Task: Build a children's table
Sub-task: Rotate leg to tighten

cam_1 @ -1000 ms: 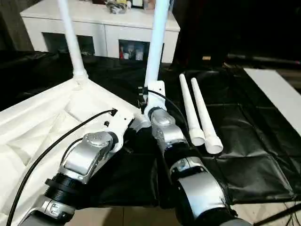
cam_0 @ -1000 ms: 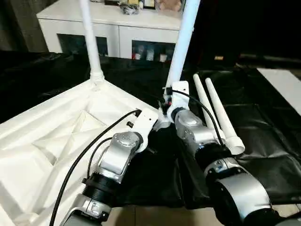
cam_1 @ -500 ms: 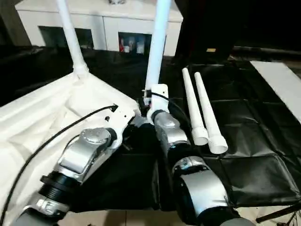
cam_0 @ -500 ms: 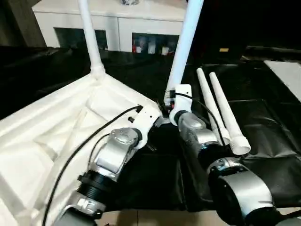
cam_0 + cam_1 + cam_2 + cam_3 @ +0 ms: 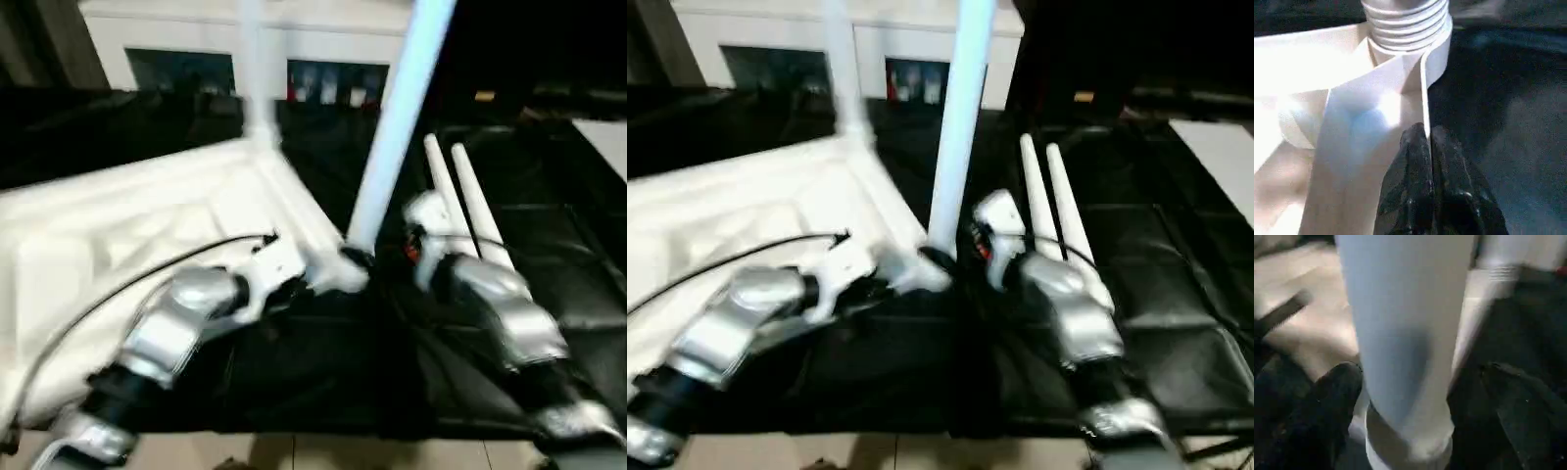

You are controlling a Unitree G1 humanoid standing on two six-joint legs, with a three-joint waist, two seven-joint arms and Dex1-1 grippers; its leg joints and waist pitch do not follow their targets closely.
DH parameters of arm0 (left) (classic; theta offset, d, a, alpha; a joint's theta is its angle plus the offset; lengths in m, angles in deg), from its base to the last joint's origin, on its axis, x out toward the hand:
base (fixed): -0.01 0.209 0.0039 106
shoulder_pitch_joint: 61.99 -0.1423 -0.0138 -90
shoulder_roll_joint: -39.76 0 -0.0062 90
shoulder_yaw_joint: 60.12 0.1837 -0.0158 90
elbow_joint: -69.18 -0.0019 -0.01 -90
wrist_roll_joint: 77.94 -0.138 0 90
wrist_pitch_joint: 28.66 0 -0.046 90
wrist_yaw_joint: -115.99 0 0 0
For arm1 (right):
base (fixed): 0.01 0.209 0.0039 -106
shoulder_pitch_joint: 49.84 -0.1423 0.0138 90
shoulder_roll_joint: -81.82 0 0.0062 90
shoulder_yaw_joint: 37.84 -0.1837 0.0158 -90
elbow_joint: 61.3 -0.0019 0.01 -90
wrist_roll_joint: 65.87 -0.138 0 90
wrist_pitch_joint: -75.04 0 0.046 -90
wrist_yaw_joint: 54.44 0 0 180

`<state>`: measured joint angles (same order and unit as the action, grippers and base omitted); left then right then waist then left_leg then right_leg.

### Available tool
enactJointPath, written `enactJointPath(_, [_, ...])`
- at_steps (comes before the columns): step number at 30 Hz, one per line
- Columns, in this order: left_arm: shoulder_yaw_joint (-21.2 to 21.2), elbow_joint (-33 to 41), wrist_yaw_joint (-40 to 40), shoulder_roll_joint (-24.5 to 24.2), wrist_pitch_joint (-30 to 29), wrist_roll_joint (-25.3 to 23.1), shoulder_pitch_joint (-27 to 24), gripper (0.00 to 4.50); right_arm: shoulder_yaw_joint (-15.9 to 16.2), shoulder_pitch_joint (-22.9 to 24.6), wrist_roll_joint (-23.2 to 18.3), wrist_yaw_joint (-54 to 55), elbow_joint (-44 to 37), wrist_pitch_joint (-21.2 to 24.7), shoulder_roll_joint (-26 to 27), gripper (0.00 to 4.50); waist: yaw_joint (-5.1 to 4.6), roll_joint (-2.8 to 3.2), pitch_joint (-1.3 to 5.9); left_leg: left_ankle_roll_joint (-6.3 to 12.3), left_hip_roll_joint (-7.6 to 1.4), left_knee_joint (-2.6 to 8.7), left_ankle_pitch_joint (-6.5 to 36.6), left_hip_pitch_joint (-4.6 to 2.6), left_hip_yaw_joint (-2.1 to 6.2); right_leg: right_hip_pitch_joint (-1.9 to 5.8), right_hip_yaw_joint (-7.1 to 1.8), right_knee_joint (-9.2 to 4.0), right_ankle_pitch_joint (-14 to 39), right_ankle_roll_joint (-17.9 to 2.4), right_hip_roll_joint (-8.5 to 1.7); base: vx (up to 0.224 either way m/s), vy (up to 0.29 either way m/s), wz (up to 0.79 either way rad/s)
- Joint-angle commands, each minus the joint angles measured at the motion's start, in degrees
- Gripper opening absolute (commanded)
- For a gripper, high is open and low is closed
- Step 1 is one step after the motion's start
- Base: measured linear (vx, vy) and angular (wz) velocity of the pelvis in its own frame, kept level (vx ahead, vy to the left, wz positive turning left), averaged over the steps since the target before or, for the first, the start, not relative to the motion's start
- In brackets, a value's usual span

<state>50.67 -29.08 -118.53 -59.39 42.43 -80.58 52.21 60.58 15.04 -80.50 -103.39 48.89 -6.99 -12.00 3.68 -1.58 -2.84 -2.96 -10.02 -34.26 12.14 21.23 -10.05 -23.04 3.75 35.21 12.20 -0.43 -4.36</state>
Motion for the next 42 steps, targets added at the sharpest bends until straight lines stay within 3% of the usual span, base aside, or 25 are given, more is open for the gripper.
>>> enactJointPath(1, [3.3,2.1,-4.3,0.2,1.5,0.7,-0.5,0.00,1.6,0.6,0.0,-3.7,-3.5,0.2,-1.4,4.36,-0.20,0.81,2.96,4.60,-3.81,4.38,5.6,-1.08,0.77,3.17,-3.12,-3.24,-0.7,-16.4,-4.17,0.000,0.000,0.00])
enactJointPath(4, [3.5,2.4,-7.7,-2.0,2.1,1.6,-0.6,0.00,3.2,3.2,0.1,-7.8,-7.2,2.0,-4.9,4.36,-0.22,0.77,3.11,2.98,-3.85,4.40,6.7,-1.26,0.81,3.27,-3.27,-3.26,0.0,-15.8,-4.19,0.000,0.000,0.00])
enactJointPath(9, [3.4,0.2,-9.1,-3.8,5.5,1.4,-0.2,0.00,4.5,4.7,-0.2,-10.9,-10.6,4.8,-7.3,4.36,-0.43,0.40,3.32,3.88,-3.55,4.07,4.6,-0.90,0.77,3.55,-3.35,-2.96,-2.7,-16.1,-4.24,0.000,0.000,0.00])
enactJointPath(17, [2.7,-1.3,-8.5,-4.1,6.9,0.9,0.4,0.00,5.9,4.7,2.1,-12.0,-9.6,4.0,-8.7,4.36,-0.34,0.17,3.35,4.16,-3.60,3.85,4.0,-0.92,0.74,3.43,-3.27,-2.77,-1.8,-16.6,-4.25,0.000,0.000,0.00])
enactJointPath(24, [2.8,-1.9,-8.7,-4.4,8.0,0.9,0.4,0.00,5.8,4.0,2.7,-10.9,-8.0,4.3,-7.6,3.80,-0.31,0.12,3.50,4.64,-3.41,3.57,3.0,-0.82,0.70,3.50,-3.27,-2.56,-2.9,-16.7,-4.18,0.000,0.000,0.00])
enactJointPath(36, [3.0,-2.3,-8.9,-4.8,8.5,0.6,0.3,0.00,7.2,3.8,5.0,-10.9,-5.1,2.1,-7.2,2.82,-0.20,0.09,3.54,3.78,-3.40,3.50,4.0,-0.88,0.75,3.51,-3.26,-2.50,-1.6,-16.5,-4.14,0.000,0.000,0.00])
enactJointPath(42, [3.1,-2.5,-8.8,-4.8,8.7,0.4,0.3,0.00,7.6,3.7,6.1,-11.1,-3.7,1.2,-6.7,2.64,-0.25,0.03,3.53,3.95,-3.36,3.45,4.2,-0.82,0.74,3.52,-3.23,-2.51,-1.4,-16.6,-4.14,0.000,0.000,0.00])
